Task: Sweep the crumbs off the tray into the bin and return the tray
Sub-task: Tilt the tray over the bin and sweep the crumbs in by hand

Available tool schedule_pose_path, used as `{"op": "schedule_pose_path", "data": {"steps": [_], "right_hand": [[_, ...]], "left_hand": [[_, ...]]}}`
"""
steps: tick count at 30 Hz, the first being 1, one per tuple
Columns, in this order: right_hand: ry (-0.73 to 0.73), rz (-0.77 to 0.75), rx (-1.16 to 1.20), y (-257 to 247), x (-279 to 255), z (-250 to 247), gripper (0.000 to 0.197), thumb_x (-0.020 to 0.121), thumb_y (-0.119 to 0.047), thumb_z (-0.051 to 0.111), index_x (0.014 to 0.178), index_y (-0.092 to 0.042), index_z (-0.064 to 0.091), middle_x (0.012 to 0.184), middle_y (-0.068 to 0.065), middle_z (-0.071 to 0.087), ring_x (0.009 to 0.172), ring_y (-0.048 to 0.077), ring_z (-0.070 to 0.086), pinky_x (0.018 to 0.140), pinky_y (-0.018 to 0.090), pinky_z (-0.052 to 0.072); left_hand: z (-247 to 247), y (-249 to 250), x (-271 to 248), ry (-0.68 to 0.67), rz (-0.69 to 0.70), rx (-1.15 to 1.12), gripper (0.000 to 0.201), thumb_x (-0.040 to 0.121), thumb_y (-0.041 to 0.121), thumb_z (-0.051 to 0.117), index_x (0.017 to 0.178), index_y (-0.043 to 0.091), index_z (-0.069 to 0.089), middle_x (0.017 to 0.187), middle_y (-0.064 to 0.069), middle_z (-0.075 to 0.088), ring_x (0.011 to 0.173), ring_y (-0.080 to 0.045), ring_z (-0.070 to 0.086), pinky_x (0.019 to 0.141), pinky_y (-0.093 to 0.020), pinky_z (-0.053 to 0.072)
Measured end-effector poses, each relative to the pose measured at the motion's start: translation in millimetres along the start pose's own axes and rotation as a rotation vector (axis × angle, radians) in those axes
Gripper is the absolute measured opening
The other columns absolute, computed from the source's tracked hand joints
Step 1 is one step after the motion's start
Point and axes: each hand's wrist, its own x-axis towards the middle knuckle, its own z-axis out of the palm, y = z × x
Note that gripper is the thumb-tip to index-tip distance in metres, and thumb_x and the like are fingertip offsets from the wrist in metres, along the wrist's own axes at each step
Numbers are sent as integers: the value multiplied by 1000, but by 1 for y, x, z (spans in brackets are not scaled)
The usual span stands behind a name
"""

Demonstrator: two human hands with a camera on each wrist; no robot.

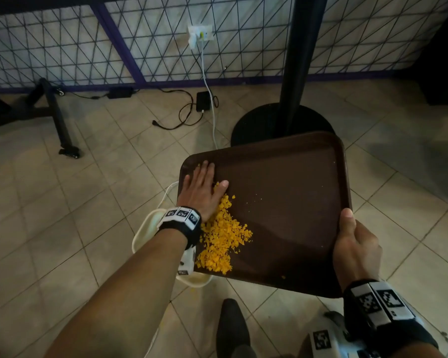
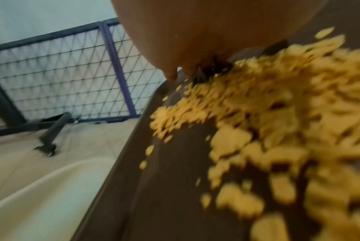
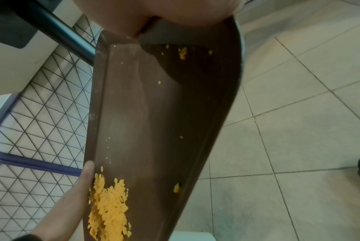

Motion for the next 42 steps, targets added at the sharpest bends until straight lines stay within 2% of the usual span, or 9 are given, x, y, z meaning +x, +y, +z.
{"op": "schedule_pose_path", "data": {"steps": [3, 6, 10, 17, 23, 26, 29, 35, 42], "right_hand": [[-2, -8, 18, 0, 1, -5, 53, 98, -50, 29, 96, -8, 63, 93, 13, 63, 87, 32, 58, 76, 37, 43], [-8, -34, -6, -2, -2, -6, 48, 98, -49, 29, 87, -13, 59, 88, 13, 62, 84, 32, 57, 76, 39, 45], [-2, -57, -40, -1, -3, -3, 50, 98, -51, 28, 86, -13, 59, 87, 14, 63, 83, 33, 58, 80, 46, 49], [-13, -62, -8, -4, -2, -5, 50, 99, -48, 29, 86, -11, 60, 86, 12, 62, 82, 31, 56, 72, 37, 42], [-6, -70, -39, -2, 0, -8, 51, 99, -47, 29, 84, -9, 59, 79, 11, 59, 78, 32, 55, 70, 37, 41], [14, -91, -80, 0, -1, -5, 54, 98, -50, 28, 84, -9, 60, 81, 14, 61, 78, 34, 56, 73, 43, 47], [26, -109, -92, 0, -1, -5, 56, 98, -50, 26, 86, -9, 61, 83, 15, 62, 79, 35, 57, 75, 47, 48], [4, -97, -56, -4, -5, -7, 51, 99, -46, 29, 86, -7, 59, 81, 13, 59, 75, 30, 52, 69, 35, 38], [-5, -119, -69, -2, -1, -4, 53, 99, -48, 29, 83, -8, 59, 75, 8, 58, 71, 28, 53, 67, 36, 41]], "left_hand": [[11, -26, -24, -87, -99, 20, 84, 89, 75, -6, 155, 24, -11, 162, 2, -17, 149, -14, -10, 121, -43, -4], [17, -41, -51, -142, -93, 77, 89, 86, 76, -11, 157, 22, -3, 164, 0, -5, 150, -14, -3, 121, -40, -3], [6, -37, -57, -21, -63, 54, 85, 91, 71, -6, 157, 20, 14, 164, -1, 14, 150, -16, 10, 121, -37, 4], [-12, -23, 1, -1, -52, 58, 86, 89, 74, -4, 157, 21, 0, 165, 0, -5, 151, -17, -4, 122, -43, 2], [15, -48, -38, -168, -101, 138, 91, 85, 77, -12, 157, 22, -3, 164, 2, -8, 150, -15, -6, 121, -43, -2], [28, -52, -73, -211, -45, 180, 87, 89, 73, -9, 157, 21, 5, 164, -1, 4, 151, -17, 4, 121, -42, 6], [24, -49, -88, -114, -28, 114, 81, 94, 68, 1, 155, 19, 23, 161, -5, 24, 148, -20, 21, 118, -41, 17], [-2, -44, -36, -29, -103, 63, 85, 92, 73, -1, 157, 20, 0, 163, 0, -10, 151, -18, -4, 121, -40, 2], [9, -44, -36, -131, -133, -6, 88, 89, 78, 2, 157, 22, -4, 164, -1, -8, 151, -19, 0, 121, -42, 8]]}}
